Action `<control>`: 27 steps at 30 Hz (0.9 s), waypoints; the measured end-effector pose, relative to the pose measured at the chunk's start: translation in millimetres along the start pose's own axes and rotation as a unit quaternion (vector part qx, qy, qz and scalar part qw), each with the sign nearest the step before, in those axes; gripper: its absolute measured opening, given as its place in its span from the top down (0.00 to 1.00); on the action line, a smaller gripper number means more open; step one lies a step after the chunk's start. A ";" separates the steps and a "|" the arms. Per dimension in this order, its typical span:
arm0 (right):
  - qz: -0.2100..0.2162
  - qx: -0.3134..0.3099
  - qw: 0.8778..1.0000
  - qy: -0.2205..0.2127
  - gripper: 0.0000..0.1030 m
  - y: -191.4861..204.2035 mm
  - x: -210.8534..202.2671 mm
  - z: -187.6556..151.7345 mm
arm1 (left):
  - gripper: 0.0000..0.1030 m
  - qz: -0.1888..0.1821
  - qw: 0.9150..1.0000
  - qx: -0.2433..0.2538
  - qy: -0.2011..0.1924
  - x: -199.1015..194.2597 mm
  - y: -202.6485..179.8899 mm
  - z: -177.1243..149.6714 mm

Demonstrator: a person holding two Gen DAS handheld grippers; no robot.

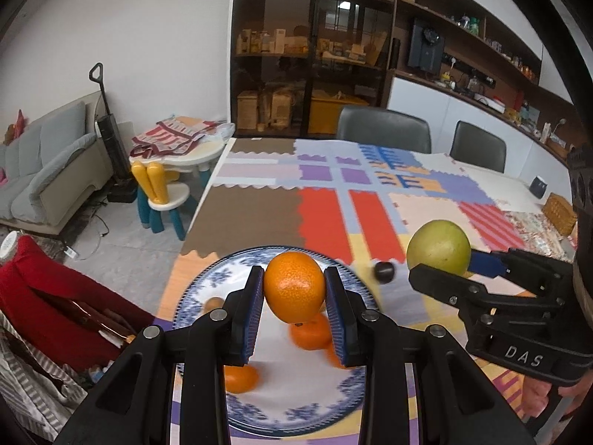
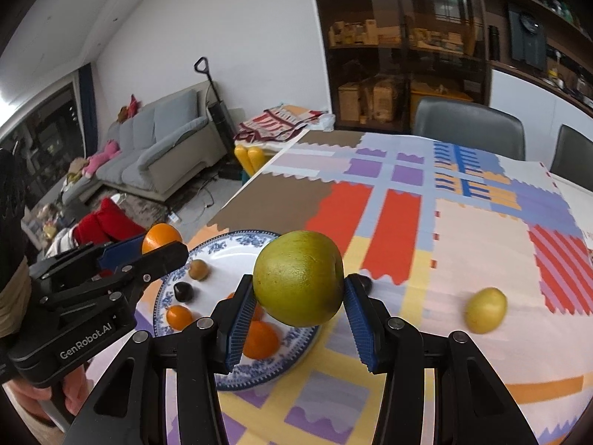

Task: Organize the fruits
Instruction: 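Carry the orange and green fruit over the plate with both tools, then open the left tool over the plate while the right tool releases its fruit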

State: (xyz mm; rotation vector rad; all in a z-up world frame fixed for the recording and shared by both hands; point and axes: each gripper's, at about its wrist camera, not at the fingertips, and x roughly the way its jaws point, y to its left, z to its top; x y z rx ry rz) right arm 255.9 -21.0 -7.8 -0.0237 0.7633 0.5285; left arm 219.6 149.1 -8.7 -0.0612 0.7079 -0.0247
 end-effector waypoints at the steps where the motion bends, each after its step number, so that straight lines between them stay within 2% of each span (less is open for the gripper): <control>1: 0.001 -0.002 1.000 0.003 0.52 1.1 4.9 1.8 | 0.69 0.002 1.000 0.001 0.003 3.6 4.1 -0.8; 8: 0.010 -0.020 0.999 0.034 0.52 14.7 42.1 7.6 | 0.69 0.003 0.999 0.003 0.034 31.9 24.1 -3.3; 17: 0.013 -0.022 0.996 0.088 0.52 14.5 82.9 -3.8 | 0.69 -0.005 0.996 0.022 0.082 77.0 32.6 -4.1; 27: 0.014 -0.018 0.992 0.121 0.52 12.0 102.9 -11.9 | 0.69 -0.002 0.993 0.023 0.117 103.5 34.1 -7.0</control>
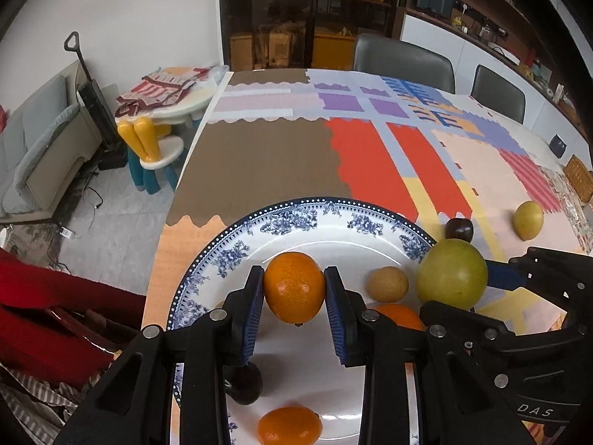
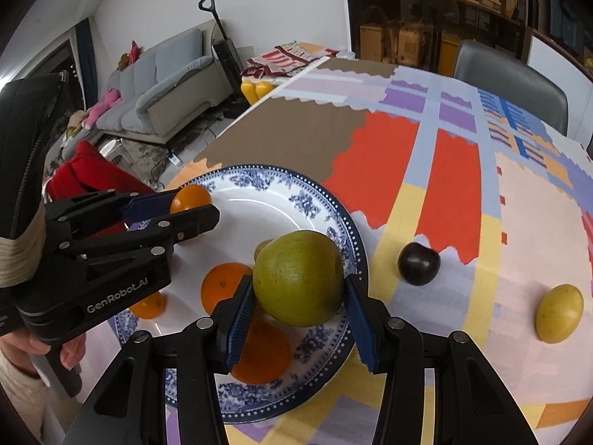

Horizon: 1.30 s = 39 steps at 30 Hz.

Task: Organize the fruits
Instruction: 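Open the left tool over the plate while the right tool releases its fruit, then move both open tools back toward the last fruits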

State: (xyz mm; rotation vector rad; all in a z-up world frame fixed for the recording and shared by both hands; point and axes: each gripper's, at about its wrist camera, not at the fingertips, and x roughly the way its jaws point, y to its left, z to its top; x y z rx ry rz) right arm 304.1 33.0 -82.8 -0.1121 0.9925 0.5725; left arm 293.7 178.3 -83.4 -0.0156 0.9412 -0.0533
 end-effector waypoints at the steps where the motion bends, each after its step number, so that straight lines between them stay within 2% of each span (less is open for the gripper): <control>1: 0.002 0.002 1.000 0.003 0.52 -0.5 1.0 0.2 | 0.69 -0.001 1.000 -0.002 -0.001 -1.2 0.1 -0.2; 5: 0.004 0.004 1.000 0.002 0.49 -1.9 -0.2 0.9 | 0.55 0.010 1.000 -0.003 -0.013 -11.4 -0.5 0.8; 12: 0.001 -0.007 1.000 -0.024 0.46 3.6 -19.6 -3.1 | 0.54 0.020 0.999 -0.011 -0.045 -49.4 -3.4 -4.1; 16: 0.000 0.002 0.999 -0.045 0.46 2.0 -41.0 -7.8 | 0.50 0.029 0.997 -0.004 -0.069 -73.5 -14.0 -6.8; 20: -0.014 0.005 0.997 -0.075 0.45 -0.5 -69.0 -12.7 | 0.47 0.026 0.996 0.003 -0.084 -91.5 -26.2 -7.6; 23: -0.025 0.012 0.995 -0.099 0.38 -5.1 -91.1 -17.4 | 0.44 0.021 0.995 0.009 -0.097 -105.6 -39.5 -8.0; 26: -0.046 0.017 0.992 -0.118 0.38 -10.4 -110.3 -22.4 | 0.41 0.015 0.994 0.015 -0.110 -116.1 -53.0 -8.7; 29: -0.064 0.027 0.989 -0.132 0.32 -18.9 -127.1 -28.8 | 0.39 0.009 0.993 0.023 -0.116 -121.9 -66.0 -8.8; 39: -0.112 0.071 0.979 -0.157 0.32 -59.0 -164.6 -47.6 | 0.35 -0.001 0.992 0.055 -0.117 -119.6 -115.2 -5.2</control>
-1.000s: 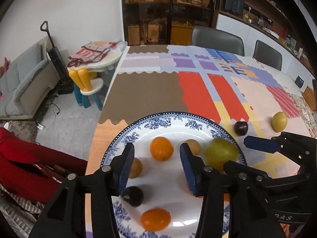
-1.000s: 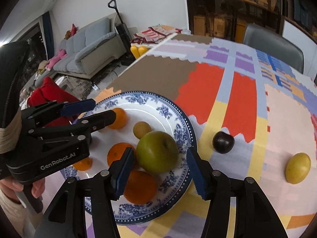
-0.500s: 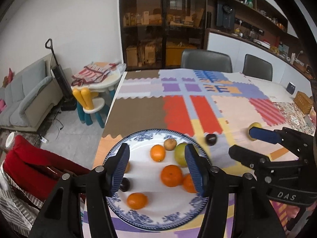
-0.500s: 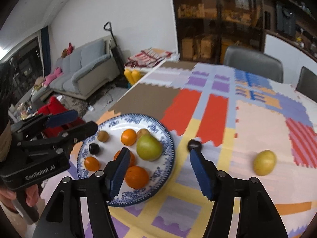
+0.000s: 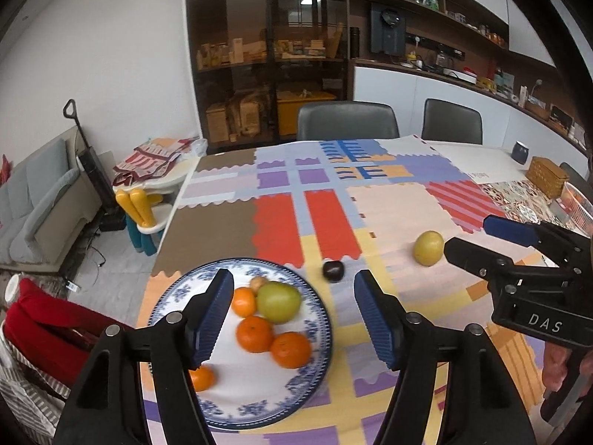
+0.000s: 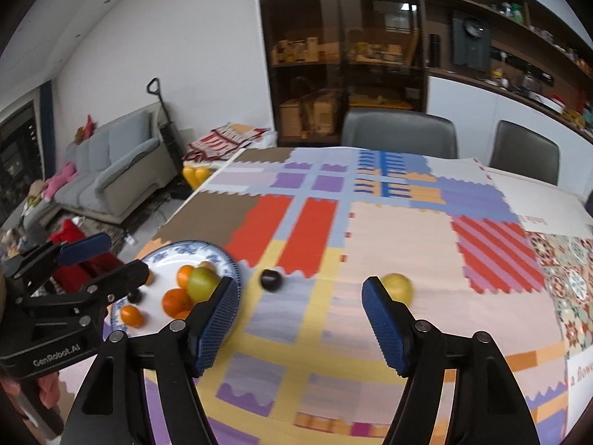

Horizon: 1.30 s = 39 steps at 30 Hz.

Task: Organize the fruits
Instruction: 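Move both open tools back toward the last fruits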

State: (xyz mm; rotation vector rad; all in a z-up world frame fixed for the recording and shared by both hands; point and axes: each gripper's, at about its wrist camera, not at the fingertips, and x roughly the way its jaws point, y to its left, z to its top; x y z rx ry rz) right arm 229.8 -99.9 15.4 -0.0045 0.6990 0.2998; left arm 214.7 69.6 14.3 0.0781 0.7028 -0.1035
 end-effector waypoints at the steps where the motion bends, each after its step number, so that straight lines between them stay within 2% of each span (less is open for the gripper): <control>1: -0.005 0.001 1.000 -0.002 0.32 -4.0 -1.2 -1.3 | 0.35 -0.001 1.000 0.001 0.001 1.6 -2.8 0.4; 9: -0.044 0.012 0.999 0.002 0.32 -33.5 1.6 -7.3 | 0.35 -0.023 1.000 0.011 0.016 27.0 -24.9 1.1; 19: -0.081 0.032 0.996 0.034 0.32 -63.1 34.2 -12.1 | 0.35 -0.035 0.998 0.027 0.048 76.6 -34.9 3.5; 27: -0.084 0.052 0.993 0.070 0.32 -80.3 72.0 -19.7 | 0.35 -0.042 0.995 0.020 0.085 119.3 -33.0 0.8; 39: -0.074 0.069 0.990 0.102 0.32 -92.6 111.3 -26.4 | 0.38 -0.042 0.992 0.026 0.116 160.9 -34.4 -2.8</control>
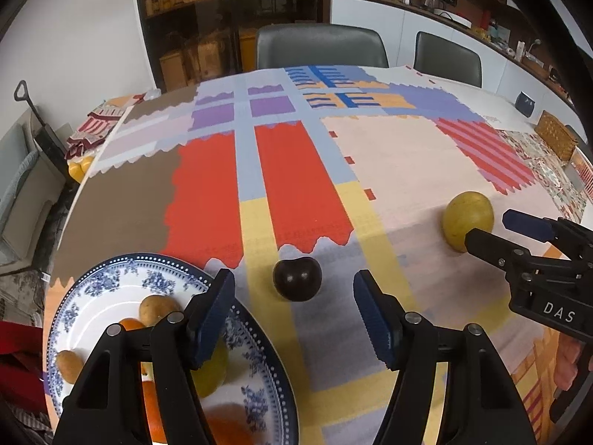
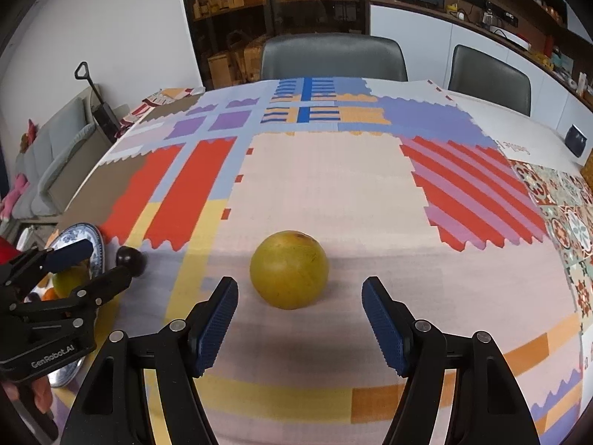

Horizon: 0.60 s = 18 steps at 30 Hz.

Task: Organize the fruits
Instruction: 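Move both open tools back toward the last fruits, then grasp a dark plum with the left tool while the right tool grasps a yellow fruit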

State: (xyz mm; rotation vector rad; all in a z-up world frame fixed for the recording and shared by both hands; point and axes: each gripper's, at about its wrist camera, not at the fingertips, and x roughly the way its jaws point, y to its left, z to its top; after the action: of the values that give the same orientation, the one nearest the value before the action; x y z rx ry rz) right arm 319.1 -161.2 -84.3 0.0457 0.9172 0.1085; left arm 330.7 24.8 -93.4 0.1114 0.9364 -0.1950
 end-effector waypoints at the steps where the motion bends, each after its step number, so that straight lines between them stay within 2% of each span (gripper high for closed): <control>1: 0.002 0.001 1.000 0.003 0.32 -0.3 3.2 0.2 | 0.41 0.000 1.000 0.002 0.002 2.2 -0.4 0.4; 9: 0.024 0.001 1.000 0.010 0.33 0.3 15.0 1.8 | 0.54 0.009 1.000 0.010 0.006 9.9 -3.1 2.4; 12: 0.035 0.001 0.999 0.013 0.44 0.9 17.5 1.3 | 0.63 0.000 1.000 0.010 0.010 11.2 -4.1 2.9; 14: 0.038 0.001 0.999 0.015 0.46 0.7 19.1 1.4 | 0.70 0.001 1.000 0.014 0.013 13.1 -5.5 2.5; 16: 0.033 0.002 0.999 0.013 0.51 -0.4 19.4 1.7 | 0.71 0.003 1.000 0.017 0.011 13.5 -6.3 2.5; 18: 0.037 0.003 0.999 0.013 0.52 -1.6 18.8 1.6 | 0.71 0.002 1.000 0.016 0.011 13.3 -6.4 2.7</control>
State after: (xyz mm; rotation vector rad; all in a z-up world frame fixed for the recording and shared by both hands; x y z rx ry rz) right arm 331.8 -160.6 -98.4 0.0845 0.9428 0.1749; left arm 339.2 16.5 -102.6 0.1449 0.9560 -0.2040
